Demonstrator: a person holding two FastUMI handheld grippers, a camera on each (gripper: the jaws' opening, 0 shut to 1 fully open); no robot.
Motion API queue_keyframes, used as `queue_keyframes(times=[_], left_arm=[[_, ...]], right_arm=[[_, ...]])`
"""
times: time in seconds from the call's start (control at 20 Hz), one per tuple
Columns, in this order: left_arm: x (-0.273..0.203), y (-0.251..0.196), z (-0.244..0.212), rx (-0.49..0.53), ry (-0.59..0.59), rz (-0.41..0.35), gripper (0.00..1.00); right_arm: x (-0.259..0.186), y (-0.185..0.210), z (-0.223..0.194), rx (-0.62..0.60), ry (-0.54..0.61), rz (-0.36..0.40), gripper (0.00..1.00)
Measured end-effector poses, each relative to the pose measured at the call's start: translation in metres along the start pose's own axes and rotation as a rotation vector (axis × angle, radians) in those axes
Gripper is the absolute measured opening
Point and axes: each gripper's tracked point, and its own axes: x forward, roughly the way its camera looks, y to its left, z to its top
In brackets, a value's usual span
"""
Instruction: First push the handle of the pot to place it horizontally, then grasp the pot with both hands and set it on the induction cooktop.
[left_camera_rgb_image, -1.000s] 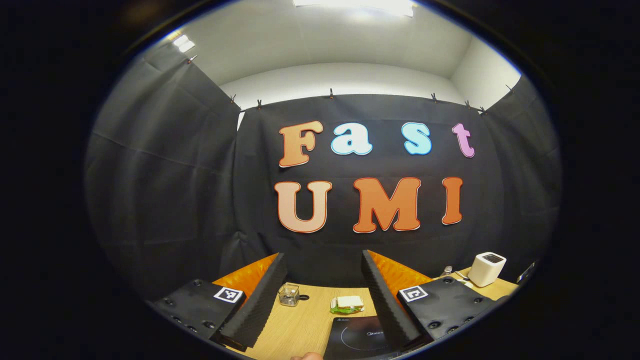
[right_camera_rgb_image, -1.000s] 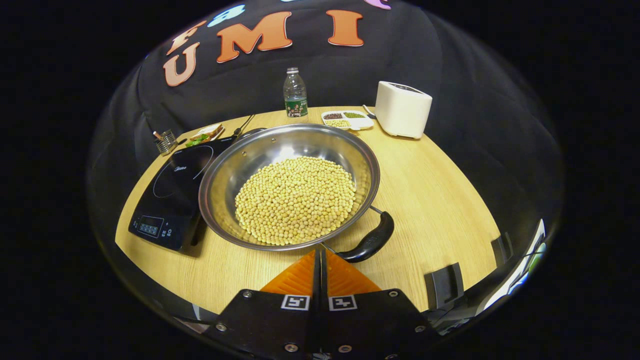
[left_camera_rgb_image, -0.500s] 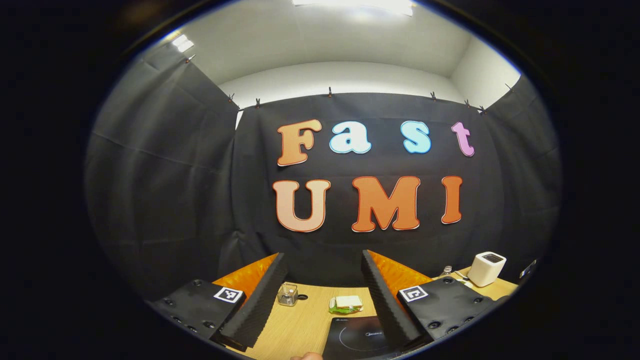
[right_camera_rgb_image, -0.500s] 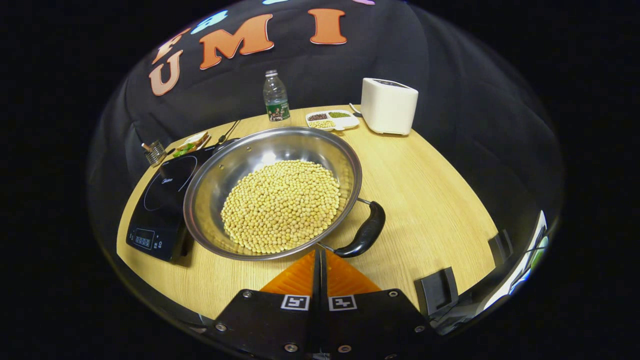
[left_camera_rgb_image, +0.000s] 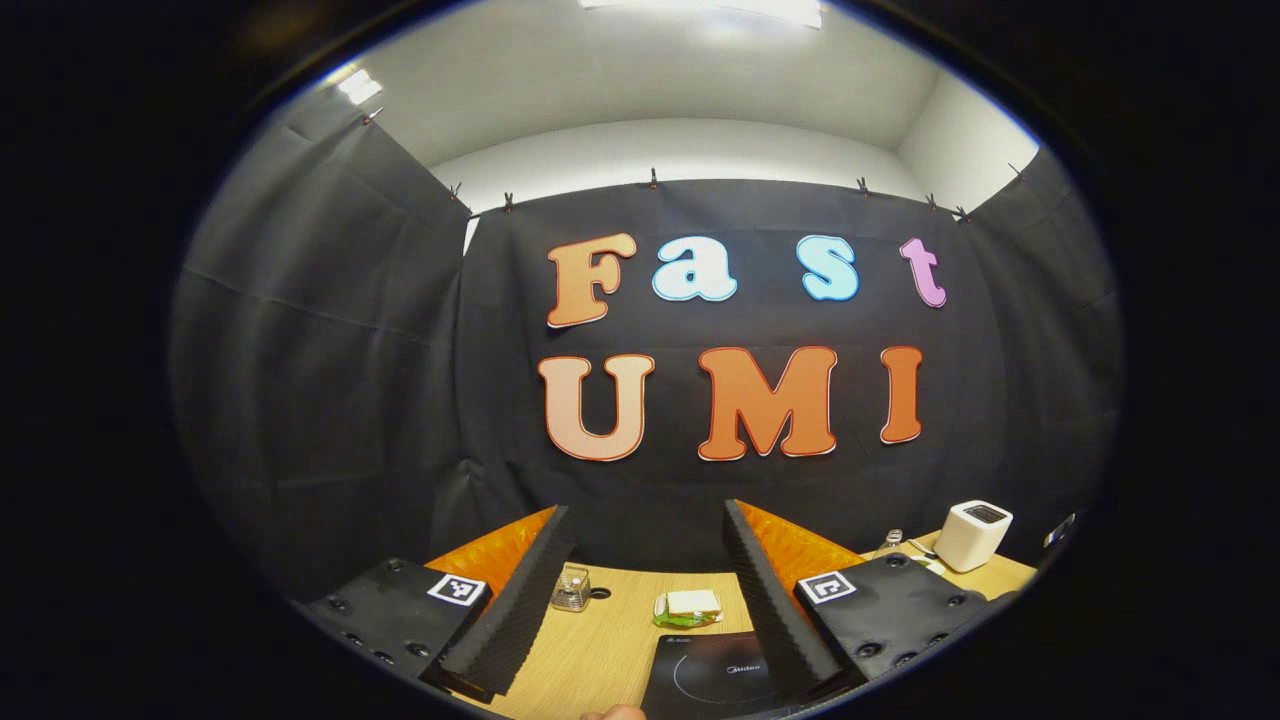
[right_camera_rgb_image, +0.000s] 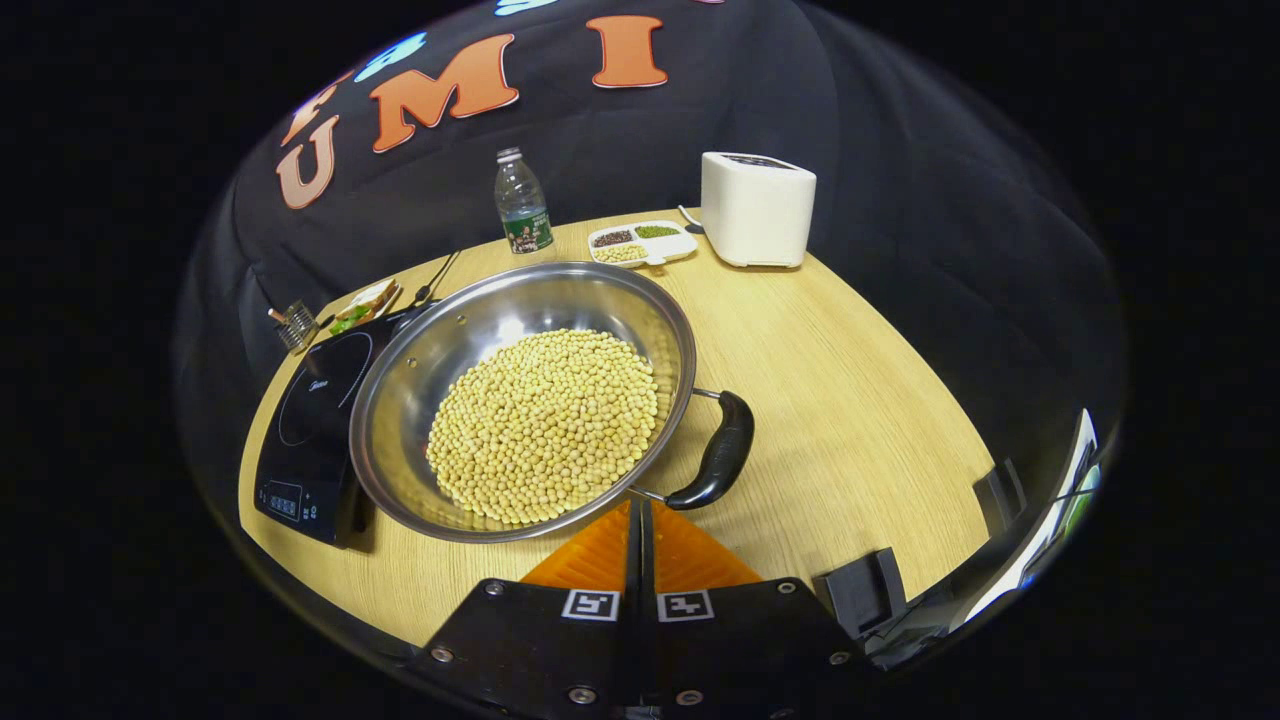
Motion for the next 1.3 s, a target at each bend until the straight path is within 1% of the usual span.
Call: queue_keyframes(times=[0.65, 1.2, 1.3], left_arm=[[0.016, -0.006, -0.006, 0.01, 0.011, -0.002, 0.99], [0.038, -0.018, -0.025, -0.006, 0.053, -0.018, 0.98], [0.04, -0.016, -0.026, -0.007, 0.05, -0.013, 0.99]], right_arm=[[0.023, -0.018, 0.025, 0.045, 0.002, -0.029, 0.0], [0.045, -0.029, 0.047, 0.064, 0.009, -0.045, 0.0], [0.046, -0.03, 0.054, 0.067, 0.003, -0.046, 0.0]])
